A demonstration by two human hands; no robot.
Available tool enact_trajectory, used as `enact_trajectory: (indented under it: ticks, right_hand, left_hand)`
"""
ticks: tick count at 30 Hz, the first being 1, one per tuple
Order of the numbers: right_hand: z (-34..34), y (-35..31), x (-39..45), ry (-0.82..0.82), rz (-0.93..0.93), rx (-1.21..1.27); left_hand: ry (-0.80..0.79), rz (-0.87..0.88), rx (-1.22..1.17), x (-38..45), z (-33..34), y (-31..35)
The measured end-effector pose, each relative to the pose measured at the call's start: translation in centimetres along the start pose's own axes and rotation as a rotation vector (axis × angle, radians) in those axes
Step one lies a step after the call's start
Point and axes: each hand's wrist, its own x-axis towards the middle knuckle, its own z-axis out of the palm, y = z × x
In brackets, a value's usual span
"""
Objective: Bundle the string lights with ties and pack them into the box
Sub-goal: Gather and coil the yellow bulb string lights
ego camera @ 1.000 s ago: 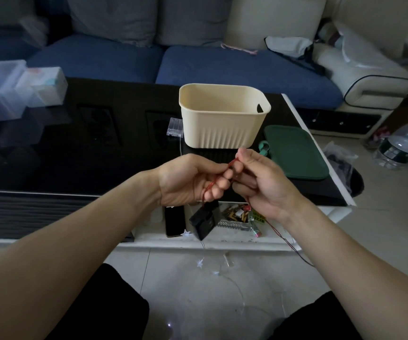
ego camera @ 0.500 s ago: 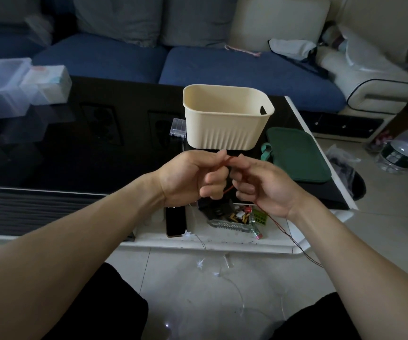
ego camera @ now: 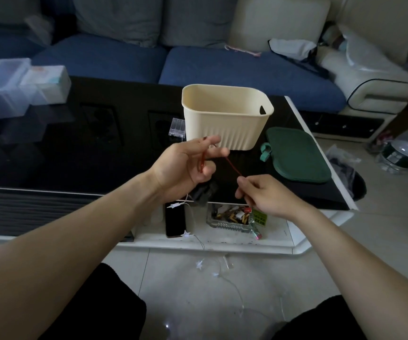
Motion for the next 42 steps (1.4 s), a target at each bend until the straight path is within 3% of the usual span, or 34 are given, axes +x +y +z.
enact_trajectory:
  ticks: [6, 13, 17, 20, 25, 30, 33, 36, 39, 42]
  right_hand:
    - [1.4, -2.4, -0.1, 0.188, -0.063, 0.039]
    - [2.9, -4.0, -1.2, -0.058, -0.197, -0.265]
    - [3.0, -4.3, -1.4, -0.110, -0.217, -0.289]
    - [2.9, -4.6, -1.6, -0.037, -0.274, -0.287]
    - [2.3, -4.6, -2.0, 0.090, -0.169, -0.150]
    - [2.3, -5.2, -2.0, 0.240, -0.231, -0.073]
    - [1.8, -5.6, -2.1, 0.144, -0.199, -0.086]
    - [0.8, -5.5, -2.2, -0.051, -0.162, -0.070]
    - [-0.7, -3.9, -1.8, -0.250, -0.083, -0.079]
    - [-2.2, -2.3, -1.8, -0.329, -0.024, 0.012]
  left_hand:
    - [-0.013, 0.007, -0.129, -0.1, 0.1, 0.2]
    - [-0.025, -0.042, -0.070, -0.3, 0.5, -0.5]
    - [-0.023, -0.056, 0.136, -0.4, 0.6, -0.8]
    - [-0.057, -0.085, 0.178, -0.3, 0.6, -0.8]
    - [0.040, -0.081, 0.207, 0.6, 0.2, -1.4]
    - [-0.108, -0.250, 0.354, 0.2, 0.5, -1.8]
    - [-0.225, -0.323, 0.393, 0.0, 0.6, -2.2]
    - [-0.326, -0.369, 0.556, -0.1, 0.6, -2.3]
    - [-0.296, -0.430, 0.694, 0.0, 0.4, -2.4]
    - [-0.240, -0.507, 0.754, 0.2, -0.3, -2.6]
